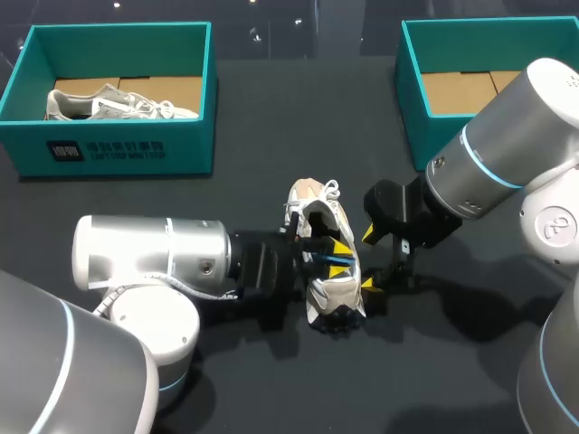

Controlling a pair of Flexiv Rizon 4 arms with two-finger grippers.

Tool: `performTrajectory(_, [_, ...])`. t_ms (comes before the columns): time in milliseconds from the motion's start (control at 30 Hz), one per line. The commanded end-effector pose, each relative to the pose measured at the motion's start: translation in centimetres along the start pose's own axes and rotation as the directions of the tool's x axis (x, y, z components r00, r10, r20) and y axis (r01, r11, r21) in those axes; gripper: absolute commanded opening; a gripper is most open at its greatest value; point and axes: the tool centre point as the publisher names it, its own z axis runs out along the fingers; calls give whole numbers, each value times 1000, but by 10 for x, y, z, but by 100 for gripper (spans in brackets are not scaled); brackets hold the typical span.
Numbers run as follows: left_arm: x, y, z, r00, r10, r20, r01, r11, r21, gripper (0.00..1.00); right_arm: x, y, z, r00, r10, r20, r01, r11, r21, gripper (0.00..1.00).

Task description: Take the shoe out of the shoebox, open the shoe tongue, remove and reinsert the insole, then place the shoe into the shoebox

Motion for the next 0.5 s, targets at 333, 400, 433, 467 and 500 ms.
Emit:
performTrajectory(333, [-7, -21, -22, 996, -71, -56, 74, 996, 53, 36, 1, 0, 1, 1000, 0, 2, 0, 1000, -1, 100])
performTrajectory(400, [-7, -22, -22, 995, -77, -62, 80, 995, 53, 36, 1, 0, 1, 1000, 0, 2, 0, 1000, -1, 100])
performTrajectory(433, [-8, -22, -22, 995, -78, -68, 82, 995, 51, 36, 1, 0, 1, 1000, 0, 2, 0, 1000, -1, 100])
performTrajectory(467, [-8, -23, -22, 993, -89, -80, 93, 994, 53, 36, 1, 0, 1, 1000, 0, 2, 0, 1000, -1, 100])
performTrajectory(500, [-7, -24, -21, 993, -90, -83, 94, 994, 54, 36, 1, 0, 1, 1000, 0, 2, 0, 1000, -1, 100])
